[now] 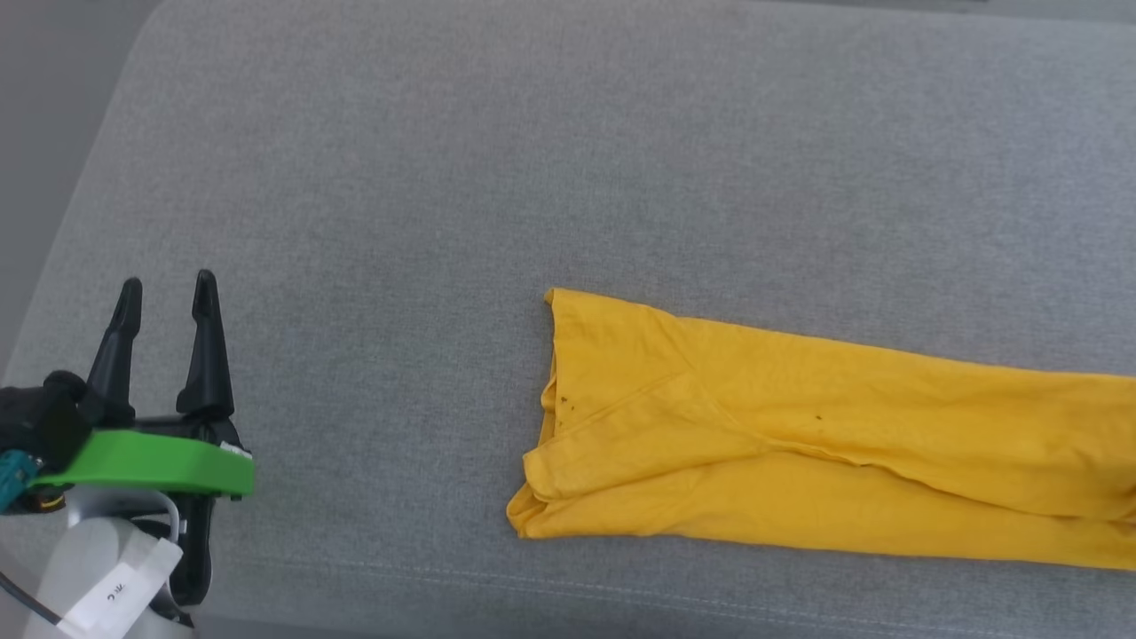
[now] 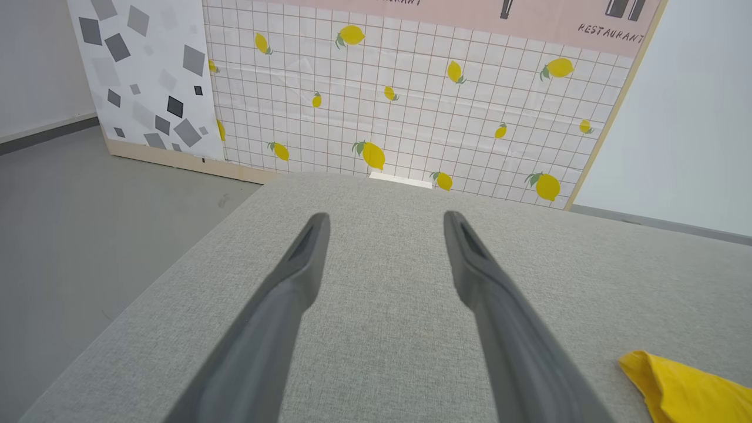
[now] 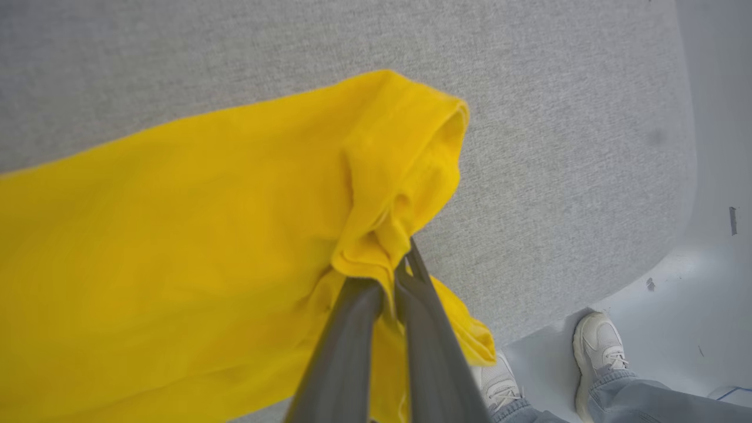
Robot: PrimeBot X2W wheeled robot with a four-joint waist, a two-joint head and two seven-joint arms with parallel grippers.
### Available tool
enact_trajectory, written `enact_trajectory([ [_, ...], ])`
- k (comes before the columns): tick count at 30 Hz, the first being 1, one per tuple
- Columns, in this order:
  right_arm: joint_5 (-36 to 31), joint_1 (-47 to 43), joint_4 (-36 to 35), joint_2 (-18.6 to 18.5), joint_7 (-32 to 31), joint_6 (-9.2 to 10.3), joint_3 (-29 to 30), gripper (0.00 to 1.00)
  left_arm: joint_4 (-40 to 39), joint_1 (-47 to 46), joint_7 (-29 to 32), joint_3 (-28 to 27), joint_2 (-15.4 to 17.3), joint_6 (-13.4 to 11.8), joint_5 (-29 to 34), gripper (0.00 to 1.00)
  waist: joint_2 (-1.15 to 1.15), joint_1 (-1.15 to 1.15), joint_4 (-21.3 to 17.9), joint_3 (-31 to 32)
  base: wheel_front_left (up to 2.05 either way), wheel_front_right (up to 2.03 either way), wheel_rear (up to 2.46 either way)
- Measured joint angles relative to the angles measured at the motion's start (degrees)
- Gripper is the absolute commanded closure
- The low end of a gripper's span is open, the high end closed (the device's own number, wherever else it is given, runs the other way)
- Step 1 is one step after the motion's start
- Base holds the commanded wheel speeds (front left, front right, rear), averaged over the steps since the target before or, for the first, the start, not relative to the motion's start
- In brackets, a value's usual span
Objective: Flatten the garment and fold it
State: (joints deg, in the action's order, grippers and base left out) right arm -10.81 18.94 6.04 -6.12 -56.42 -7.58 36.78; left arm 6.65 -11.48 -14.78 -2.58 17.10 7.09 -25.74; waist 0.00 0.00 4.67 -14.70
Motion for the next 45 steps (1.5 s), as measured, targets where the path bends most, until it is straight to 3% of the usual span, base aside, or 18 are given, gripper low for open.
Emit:
enact_trajectory([
  [4,1.4,-3.1,-3.8,-2.0,-5.9,0.0,-9.4,1.0,0.2,1.4,0.0,-0.5,-0.4,0.0,0.0,0.0,0.0,0.0,-0.3,1.6,0.0,0.0,0.0],
  [10,13.3,-8.1,-12.7,-4.1,-14.4,0.0,-22.0,1.0,0.4,3.9,0.0,-1.3,-1.7,0.0,0.1,0.0,0.0,0.0,-1.1,4.6,0.0,0.0,0.0],
  [17,22.2,-8.4,-16.2,-1.3,-14.1,0.0,-33.5,1.0,0.6,5.6,0.0,-1.6,-2.4,0.0,0.2,0.0,0.0,0.0,-1.9,7.0,0.0,0.0,0.0],
  [25,26.2,-1.8,-6.1,2.9,-5.0,0.01,-44.8,1.0,0.9,6.8,0.0,-0.7,-3.0,0.0,0.1,0.0,0.0,0.0,-0.2,7.0,0.0,0.0,0.0],
  [33,34.0,5.2,6.9,3.2,3.7,0.01,-53.9,1.0,1.6,6.8,0.0,0.8,-3.1,0.0,-0.1,0.0,0.0,0.0,3.3,6.2,0.0,0.0,0.0],
  [45,40.3,14.2,26.8,3.2,16.2,0.01,-59.6,1.0,2.6,6.0,0.0,2.5,-3.5,0.0,-1.1,0.0,0.0,0.0,7.1,3.2,0.0,0.0,0.0],
])
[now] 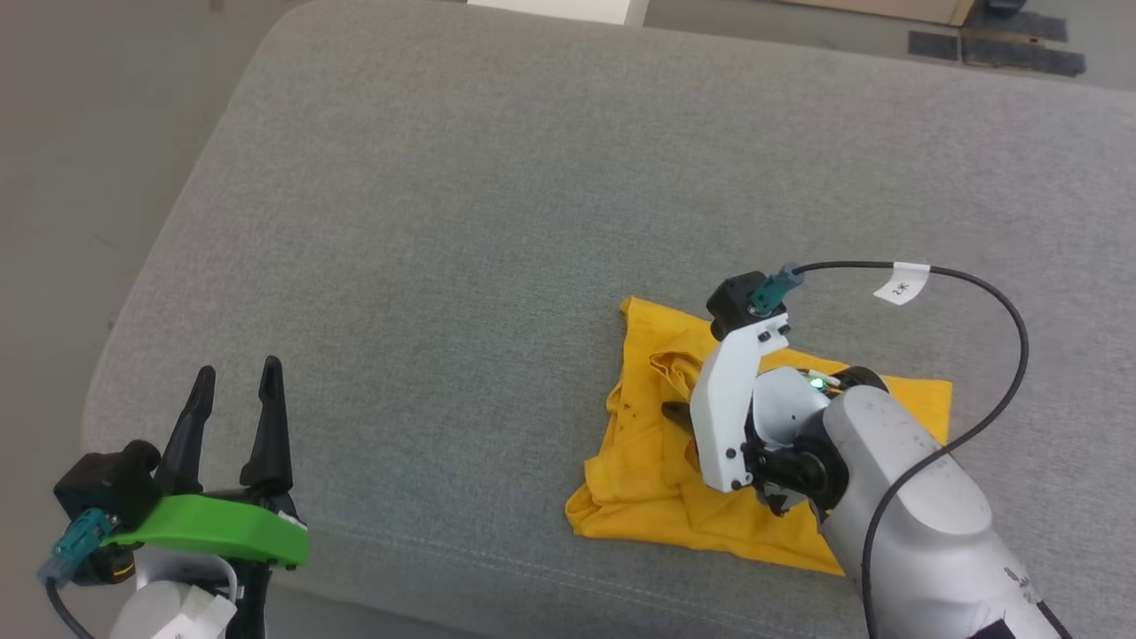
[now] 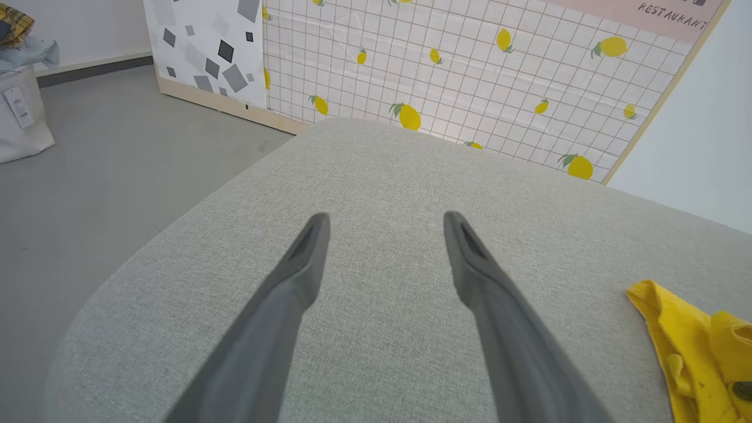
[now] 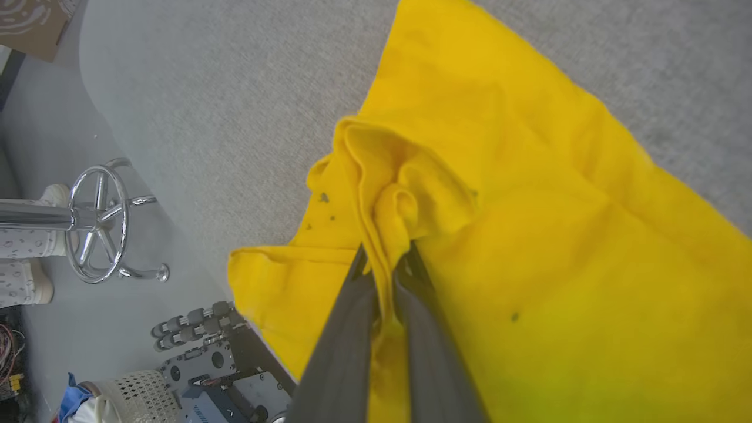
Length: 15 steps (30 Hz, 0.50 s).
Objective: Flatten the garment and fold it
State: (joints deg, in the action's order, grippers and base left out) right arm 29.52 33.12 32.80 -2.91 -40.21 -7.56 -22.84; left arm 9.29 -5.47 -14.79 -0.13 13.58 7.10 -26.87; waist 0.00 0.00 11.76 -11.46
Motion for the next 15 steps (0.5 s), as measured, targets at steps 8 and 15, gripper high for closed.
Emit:
enact_trajectory([
  [8,10.7,2.9,4.2,-0.1,6.3,0.0,-9.8,0.0,1.0,-0.8,0.0,0.7,0.1,0.0,-0.4,0.0,0.0,0.0,0.7,-0.4,0.0,0.0,0.0],
  [15,18.5,6.4,1.3,0.1,12.7,0.0,-16.3,0.0,1.4,-0.5,0.0,0.6,0.3,0.0,-0.2,0.0,0.0,0.0,-1.1,2.5,0.0,0.0,0.0],
])
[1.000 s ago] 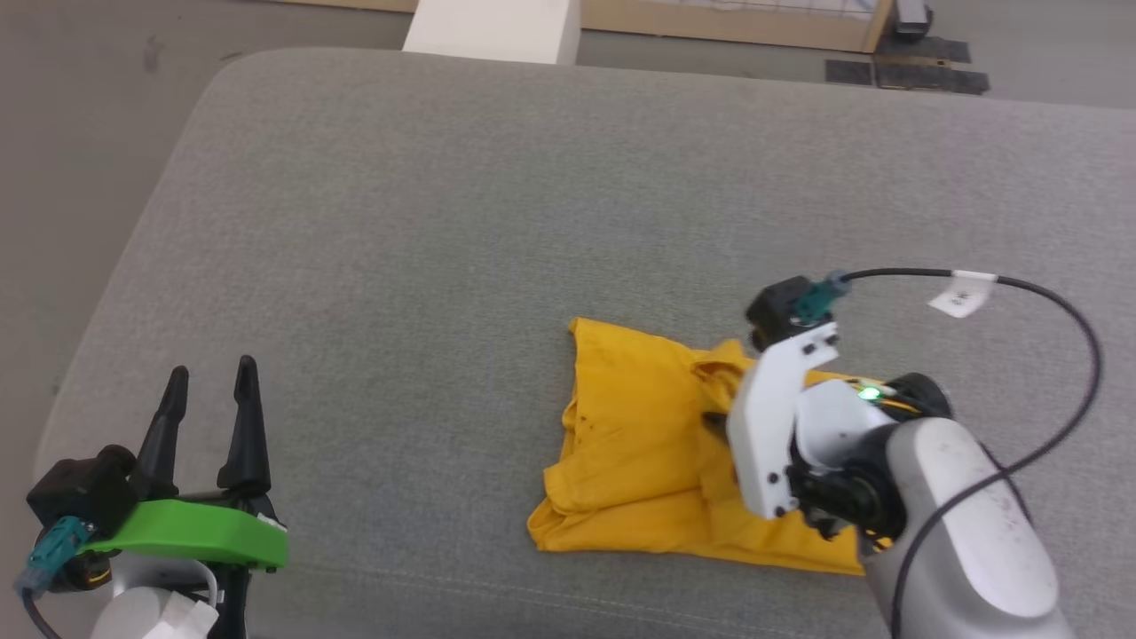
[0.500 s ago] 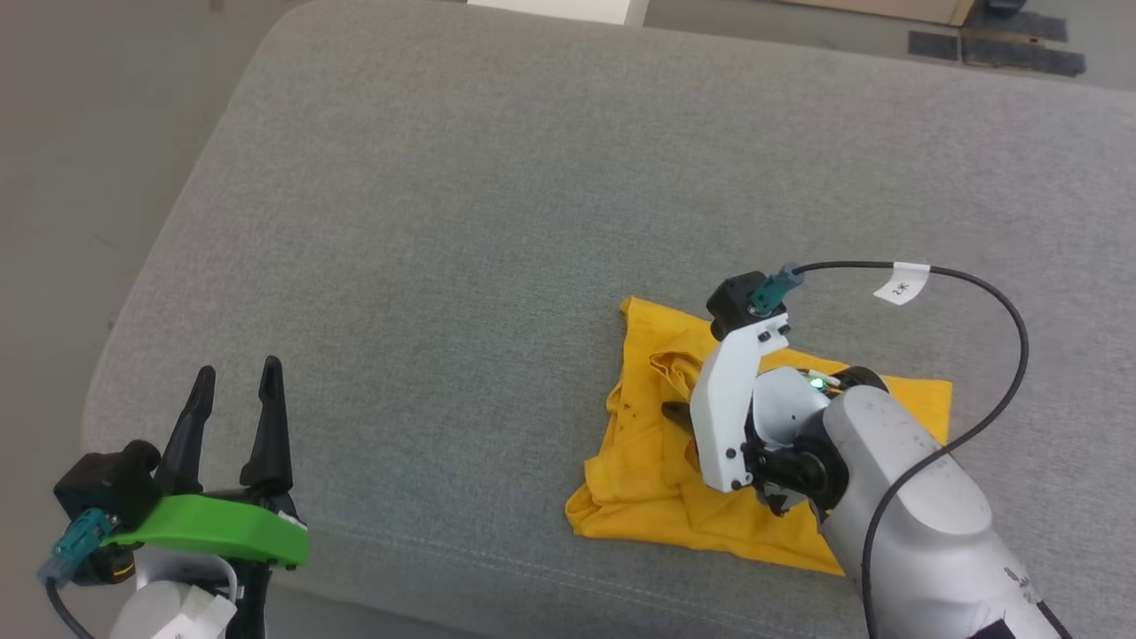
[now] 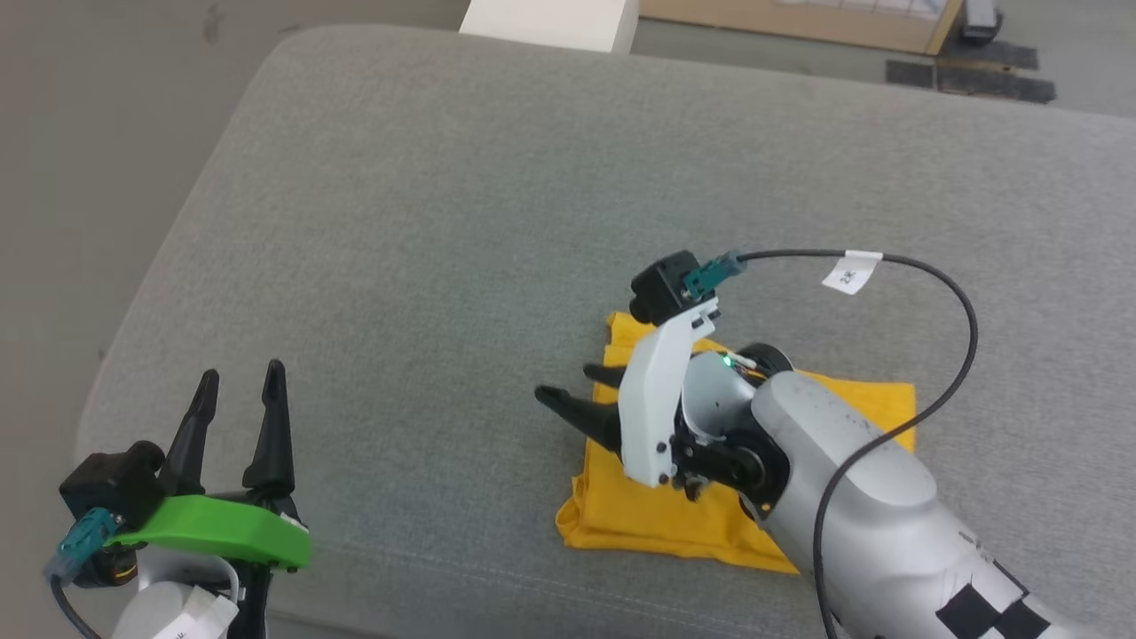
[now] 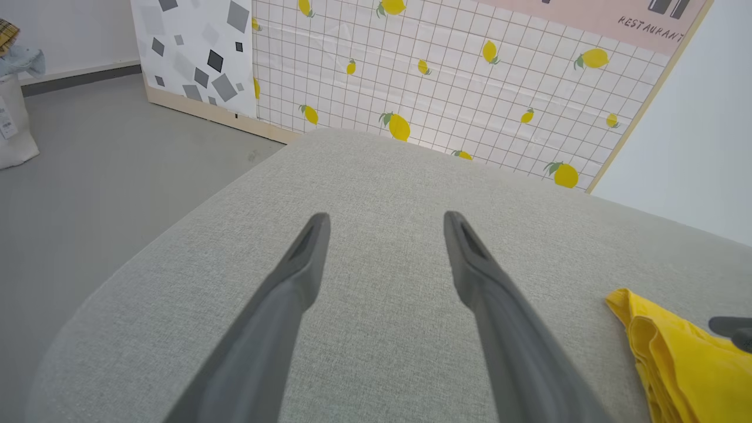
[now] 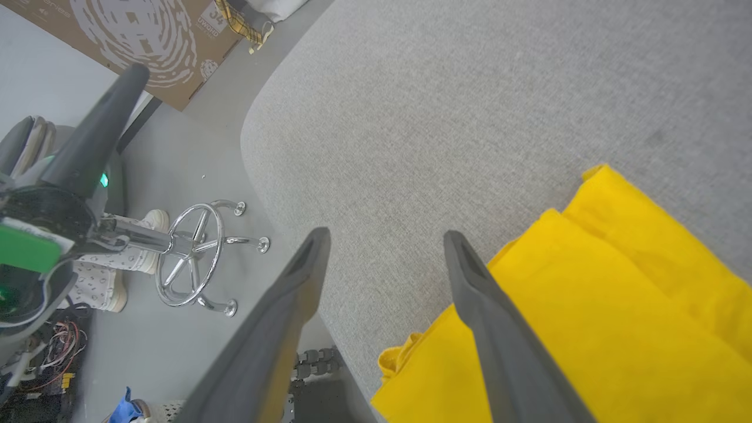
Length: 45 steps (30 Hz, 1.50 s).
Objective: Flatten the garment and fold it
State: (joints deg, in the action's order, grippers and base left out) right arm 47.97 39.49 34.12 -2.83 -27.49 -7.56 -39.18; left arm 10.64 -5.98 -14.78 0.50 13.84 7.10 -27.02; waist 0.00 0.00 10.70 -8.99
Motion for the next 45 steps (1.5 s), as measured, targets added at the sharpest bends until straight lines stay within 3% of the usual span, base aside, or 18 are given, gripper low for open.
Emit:
enact_trajectory([
  [1,-0.3,1.0,-1.3,0.1,6.1,0.0,0.8,0.0,-0.1,0.9,0.0,-0.6,-0.1,0.0,0.7,0.0,0.0,0.0,-1.7,1.8,0.0,0.0,0.0],
  [8,-10.9,-2.1,0.2,0.0,14.4,0.0,13.7,0.0,-2.5,3.2,0.0,-2.8,-1.2,-0.3,4.1,0.0,0.0,0.0,-5.7,4.2,0.0,0.0,0.0],
  [14,-23.2,-10.8,-1.2,-0.1,16.2,0.0,28.1,0.0,-5.0,3.6,0.0,-4.4,-1.9,-0.7,7.3,0.0,0.0,0.0,-8.8,4.6,0.0,0.0,0.0],
  [18,-29.7,-17.5,-4.5,-0.2,12.5,0.0,34.8,0.0,-5.0,3.6,0.0,-3.9,-2.5,-0.6,8.4,0.0,0.0,0.0,-9.4,4.0,0.0,0.0,0.0],
  [28,-35.3,-25.8,-11.2,-0.1,-1.5,0.0,39.3,0.0,-4.9,3.3,0.0,-3.7,-3.2,-0.3,10.0,0.0,0.0,0.0,-8.8,2.2,0.0,0.0,0.0],
  [40,-36.8,-25.1,-11.2,-0.3,-7.2,0.0,36.0,0.0,-4.3,2.3,0.0,-4.1,-3.4,0.0,9.8,0.0,0.0,0.0,-6.8,-0.3,0.0,0.0,0.0],
  [41,-36.6,-24.8,-10.9,-0.4,-7.6,0.0,36.1,0.66,-4.2,2.2,0.0,-4.1,-3.4,0.0,9.8,0.0,0.0,0.0,-6.7,-0.5,0.0,0.0,0.0],
  [42,-36.6,-24.5,-10.7,-0.5,-7.8,0.0,36.1,0.91,-4.1,2.2,0.0,-4.1,-3.4,0.0,9.8,0.0,0.0,0.0,-6.5,-0.5,0.0,0.0,0.0],
  [43,-36.6,-24.2,-10.6,-0.5,-7.8,0.0,36.1,1.0,-4.0,2.2,0.0,-4.1,-3.4,0.0,9.8,0.0,0.0,0.0,-6.4,-0.6,0.0,0.0,0.0],
  [45,-36.7,-23.3,-10.1,-0.2,-7.8,0.0,35.6,1.0,-3.7,2.2,0.0,-4.3,-3.4,0.0,9.7,0.0,0.0,0.0,-6.5,-0.2,0.0,0.0,0.0],
])
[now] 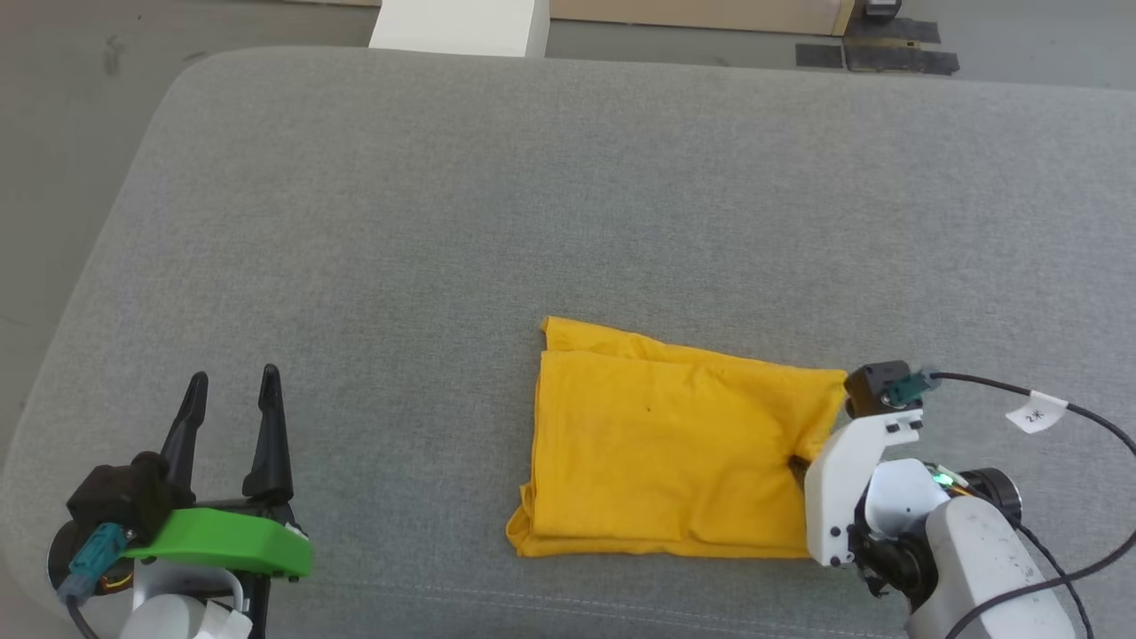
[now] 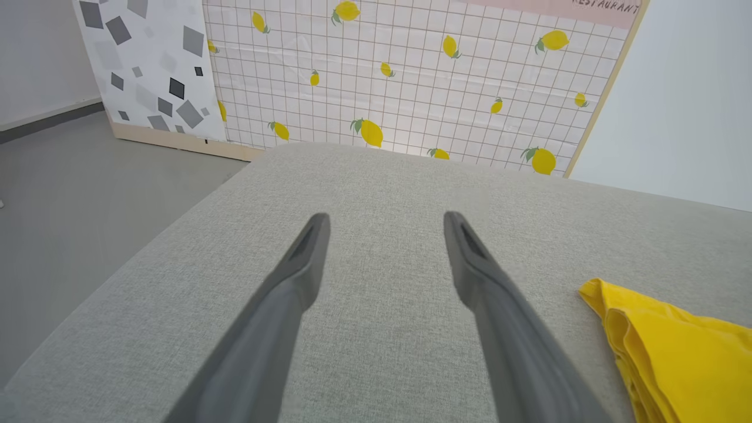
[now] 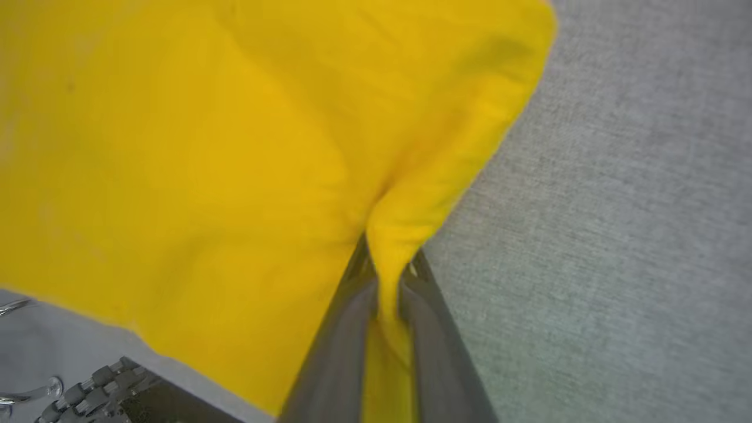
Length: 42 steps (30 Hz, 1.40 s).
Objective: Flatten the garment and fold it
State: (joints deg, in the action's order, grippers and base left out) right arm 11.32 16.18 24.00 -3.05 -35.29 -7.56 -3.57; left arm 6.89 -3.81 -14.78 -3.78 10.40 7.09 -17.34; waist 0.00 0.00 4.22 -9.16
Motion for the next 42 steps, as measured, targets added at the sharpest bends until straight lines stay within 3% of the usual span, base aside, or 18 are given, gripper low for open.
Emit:
enact_trajectory([
  [9,-4.9,7.9,-1.8,0.3,-7.4,0.0,-7.0,1.0,-2.5,0.3,0.0,-0.8,-0.2,0.0,-0.4,0.0,0.0,0.0,-4.1,0.5,0.0,0.0,0.0],
  [13,-6.2,12.4,-3.3,-0.3,-10.7,-0.01,-6.6,1.0,-3.8,0.2,0.0,-0.4,0.1,0.0,-1.5,0.0,0.0,0.0,-7.3,-0.3,0.0,0.0,0.0],
  [17,-7.2,14.9,-4.7,-3.9,-13.1,-0.01,-3.6,1.0,-5.1,-0.5,0.0,0.5,1.8,0.0,-1.9,0.0,0.0,0.0,-11.0,-2.1,0.0,0.0,0.0],
  [18,-7.9,16.3,-6.1,-5.6,-13.8,0.0,1.8,1.0,-6.2,-2.0,0.0,0.8,3.6,0.0,-2.6,0.0,0.0,0.0,-13.4,-4.0,0.0,0.0,0.0],
  [26,-14.3,18.5,-12.9,-7.3,-16.3,0.0,17.7,1.0,-9.7,-6.0,0.0,1.9,9.5,0.0,-4.5,0.0,0.0,0.0,-17.5,-12.3,0.0,0.0,0.0],
  [34,-20.8,20.6,-23.4,-6.1,-17.4,0.0,35.7,1.0,-10.5,-8.7,0.0,2.2,13.7,0.0,-7.0,0.0,0.0,0.01,-17.9,-21.9,0.0,0.0,0.0],
  [39,-24.0,23.9,-26.8,-4.5,-15.8,0.0,42.2,1.0,-10.5,-8.7,0.0,1.2,14.9,0.0,-7.4,0.0,0.0,0.01,-16.9,-26.5,0.0,0.0,0.0],
  [40,-24.7,24.5,-27.1,-4.5,-15.0,0.0,42.7,0.89,-10.7,-8.8,0.0,1.1,15.0,0.0,-7.5,0.0,0.0,0.01,-16.6,-27.2,0.0,0.0,0.0],
  [41,-25.4,24.9,-27.1,-4.6,-14.4,0.0,43.0,0.14,-10.8,-8.8,0.0,1.0,15.0,0.0,-7.5,0.0,0.0,0.01,-16.2,-27.8,0.0,0.0,0.0],
  [42,-26.0,25.2,-27.1,-4.7,-13.9,-0.01,43.4,0.0,-10.9,-8.9,0.0,1.0,15.0,0.2,-7.5,0.0,0.0,0.01,-15.9,-28.2,0.0,0.0,0.0],
])
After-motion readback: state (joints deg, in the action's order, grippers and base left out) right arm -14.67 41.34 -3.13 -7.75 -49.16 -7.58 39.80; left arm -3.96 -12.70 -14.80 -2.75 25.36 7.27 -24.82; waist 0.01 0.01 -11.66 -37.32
